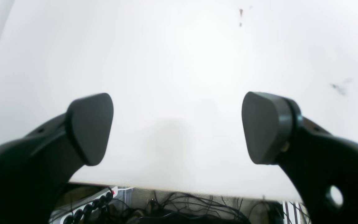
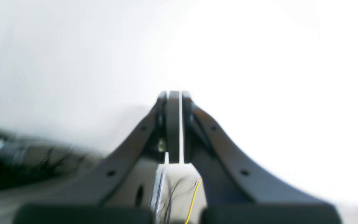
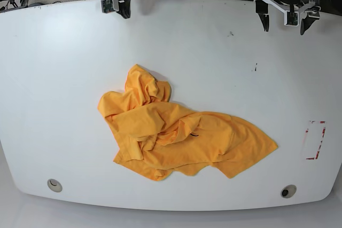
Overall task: Fold the T-shirt properly
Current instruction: 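Lower the right gripper onto the crumpled orange shirt and pinch fabric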
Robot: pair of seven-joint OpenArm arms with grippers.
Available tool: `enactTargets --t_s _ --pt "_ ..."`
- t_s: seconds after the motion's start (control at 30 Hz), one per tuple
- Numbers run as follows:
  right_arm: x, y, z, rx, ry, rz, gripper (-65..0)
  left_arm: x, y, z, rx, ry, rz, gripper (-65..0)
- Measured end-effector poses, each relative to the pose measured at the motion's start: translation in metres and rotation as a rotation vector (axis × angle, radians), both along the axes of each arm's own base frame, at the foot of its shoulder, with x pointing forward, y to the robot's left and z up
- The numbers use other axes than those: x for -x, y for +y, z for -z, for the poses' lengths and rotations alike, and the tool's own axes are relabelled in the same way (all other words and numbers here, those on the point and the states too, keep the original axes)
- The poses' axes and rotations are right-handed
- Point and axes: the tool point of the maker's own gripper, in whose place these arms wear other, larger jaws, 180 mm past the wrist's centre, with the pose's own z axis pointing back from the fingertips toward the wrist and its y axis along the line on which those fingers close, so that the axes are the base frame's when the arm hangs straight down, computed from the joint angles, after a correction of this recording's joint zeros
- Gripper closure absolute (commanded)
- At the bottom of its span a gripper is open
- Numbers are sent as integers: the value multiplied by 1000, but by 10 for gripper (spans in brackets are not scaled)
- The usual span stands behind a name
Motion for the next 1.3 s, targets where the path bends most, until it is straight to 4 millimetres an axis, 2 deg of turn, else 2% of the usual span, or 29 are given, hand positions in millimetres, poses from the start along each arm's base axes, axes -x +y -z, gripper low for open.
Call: enactTargets --t_s 0.1,0.17,0.27,0.4,0.53,0.6,0.77,0.87,0.93,1.0,1.2,1.3 --pt "-24 -4 -7 25 -54 -38 -136 -10 1 -4 0 -29 -4 -625" --pt "-35 -9 -4 54 -34 -44 -179 -14 1 -7 -1 -46 -5 -625" --pt "-57 -11 -6 73 -34 -42 -190 -14 -1 -7 4 -47 2 -625" --pt "-97 -10 -22 83 -89 -52 -193 -14 0 -5 2 -40 -5 -625" --pt "-128 -14 -31 128 -97 -83 -193 -13 0 -5 2 -39 -5 -625" --pt "-149 -3 -39 149 -125 -149 -193 -13 1 -5 1 -39 -7 -625" --pt "-182 35 -51 145 -165 -294 -208 -11 1 -4 -1 -33 -9 -625" --pt "-195 48 -47 184 -159 -379 -323 -10 0 -4 6 -33 -16 -625" --pt "-202 55 -42 214 -153 -430 -376 -9 -1 -3 15 -35 -28 -625" --pt "-208 59 -40 230 -150 -460 -379 -8 -2 -2 20 -33 -32 -625" --pt "-222 92 -34 238 -145 -567 -379 -6 8 -4 9 -40 -71 -625" --pt "-231 100 -28 254 -131 -597 -379 -4 9 -3 13 -38 -90 -625"
